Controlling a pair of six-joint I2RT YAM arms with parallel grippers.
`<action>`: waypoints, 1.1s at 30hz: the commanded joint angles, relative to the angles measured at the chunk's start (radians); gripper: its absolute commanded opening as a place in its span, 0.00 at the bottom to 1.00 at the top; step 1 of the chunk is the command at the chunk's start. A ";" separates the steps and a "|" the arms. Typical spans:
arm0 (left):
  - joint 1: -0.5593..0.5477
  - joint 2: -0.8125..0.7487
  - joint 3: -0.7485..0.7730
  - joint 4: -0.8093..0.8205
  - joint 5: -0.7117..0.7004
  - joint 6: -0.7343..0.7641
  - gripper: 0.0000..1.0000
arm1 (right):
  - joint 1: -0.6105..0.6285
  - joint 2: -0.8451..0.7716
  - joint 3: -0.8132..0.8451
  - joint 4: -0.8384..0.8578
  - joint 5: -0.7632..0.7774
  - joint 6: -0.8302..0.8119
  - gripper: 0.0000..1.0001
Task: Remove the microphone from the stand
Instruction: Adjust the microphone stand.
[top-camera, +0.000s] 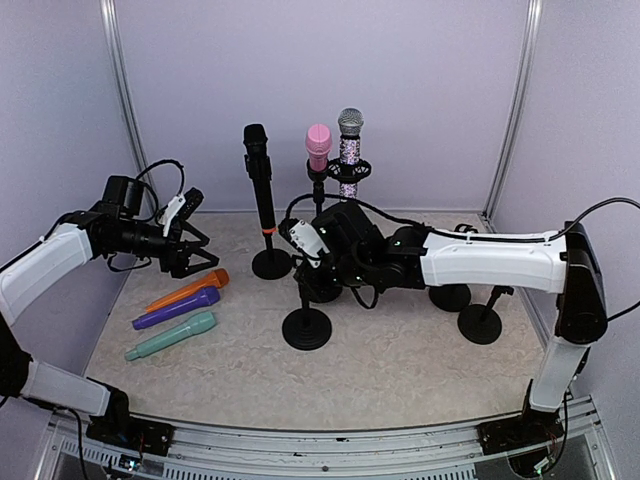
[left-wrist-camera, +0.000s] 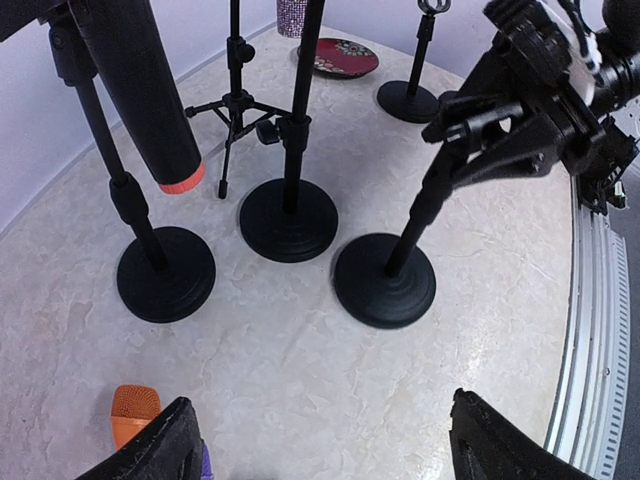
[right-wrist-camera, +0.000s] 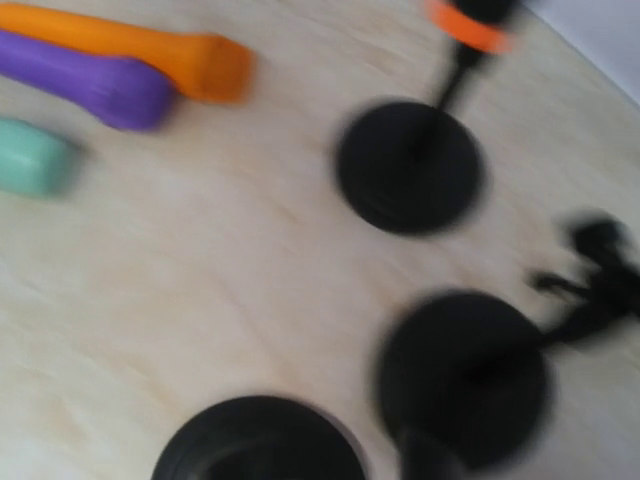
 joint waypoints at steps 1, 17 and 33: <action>0.007 0.006 0.029 -0.009 0.015 0.007 0.83 | -0.068 -0.099 -0.066 -0.117 0.143 -0.025 0.02; 0.003 0.100 0.057 0.181 -0.042 -0.173 0.88 | -0.312 -0.258 -0.252 -0.166 0.399 0.084 0.18; -0.107 0.373 0.296 0.371 -0.117 -0.322 0.86 | -0.140 -0.373 -0.101 0.088 0.325 0.027 0.78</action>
